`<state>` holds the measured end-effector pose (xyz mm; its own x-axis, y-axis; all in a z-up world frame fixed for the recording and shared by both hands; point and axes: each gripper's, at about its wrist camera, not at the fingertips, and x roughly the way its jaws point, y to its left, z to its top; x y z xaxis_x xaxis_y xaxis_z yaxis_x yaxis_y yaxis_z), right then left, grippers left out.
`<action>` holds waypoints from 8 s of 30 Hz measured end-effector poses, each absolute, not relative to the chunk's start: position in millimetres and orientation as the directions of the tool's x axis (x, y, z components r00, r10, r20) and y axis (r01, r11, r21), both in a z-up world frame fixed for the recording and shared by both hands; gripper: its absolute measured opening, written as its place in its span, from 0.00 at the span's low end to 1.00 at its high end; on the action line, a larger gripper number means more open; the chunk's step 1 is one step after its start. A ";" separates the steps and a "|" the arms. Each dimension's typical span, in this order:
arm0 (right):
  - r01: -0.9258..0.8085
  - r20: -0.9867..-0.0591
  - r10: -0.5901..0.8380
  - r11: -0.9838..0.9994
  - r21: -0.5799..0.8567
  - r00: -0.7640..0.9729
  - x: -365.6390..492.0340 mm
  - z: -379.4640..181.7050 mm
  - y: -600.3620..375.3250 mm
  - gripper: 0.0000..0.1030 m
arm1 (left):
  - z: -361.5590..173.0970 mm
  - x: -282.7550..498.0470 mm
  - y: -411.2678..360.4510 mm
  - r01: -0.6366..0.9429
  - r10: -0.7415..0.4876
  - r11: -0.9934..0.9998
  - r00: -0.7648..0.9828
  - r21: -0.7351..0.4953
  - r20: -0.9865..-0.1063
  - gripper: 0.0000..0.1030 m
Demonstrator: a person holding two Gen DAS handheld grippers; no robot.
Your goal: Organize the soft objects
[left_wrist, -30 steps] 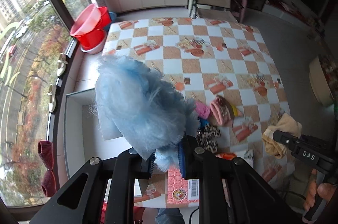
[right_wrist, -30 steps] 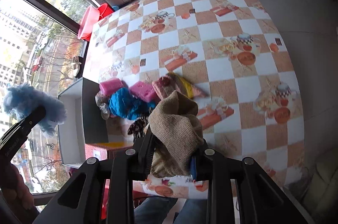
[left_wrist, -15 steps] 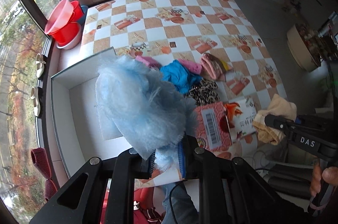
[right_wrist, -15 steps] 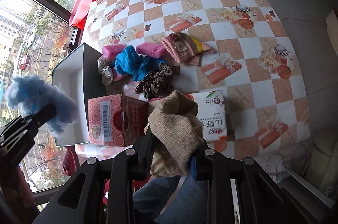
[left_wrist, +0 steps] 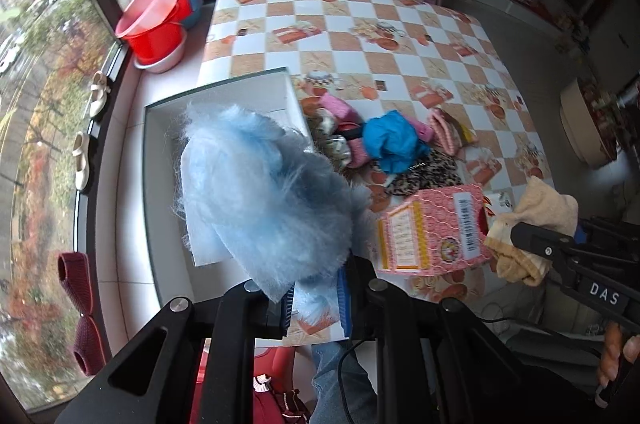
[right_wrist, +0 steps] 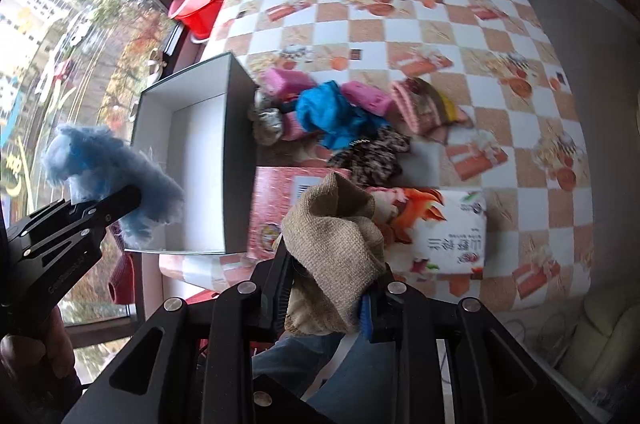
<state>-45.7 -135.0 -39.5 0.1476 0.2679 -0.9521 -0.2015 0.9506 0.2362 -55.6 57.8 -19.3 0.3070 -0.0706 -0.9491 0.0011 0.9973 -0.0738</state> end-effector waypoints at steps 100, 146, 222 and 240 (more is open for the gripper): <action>-0.502 -0.944 0.324 0.808 0.308 -0.058 -54.9 -100.4 50.9 1.00 | -110.8 -117.2 183.7 -0.436 -0.024 0.895 0.156 -0.091 -0.987 0.88; 0.205 -0.901 0.423 0.894 0.399 -0.093 151.3 -196.0 -257.8 1.00 | -206.1 209.2 -24.2 0.405 0.240 0.901 -0.165 0.156 -0.957 0.89; 0.308 -0.950 0.301 0.899 0.311 0.082 -58.0 -140.7 -369.3 0.39 | -78.2 -51.3 -210.9 0.512 -0.235 0.828 -0.054 -0.229 -0.971 0.51; 0.137 -0.951 0.308 0.941 0.309 0.032 -105.7 -131.0 -264.5 0.39 | -74.1 -106.6 -104.5 0.348 -0.256 0.909 0.033 -0.229 -0.966 0.51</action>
<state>-105.7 -264.5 -131.0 0.0323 0.3075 -0.9510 0.1375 0.9411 0.3090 -106.6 -104.5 -74.1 0.0334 -0.2563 -0.9660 0.3479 0.9091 -0.2292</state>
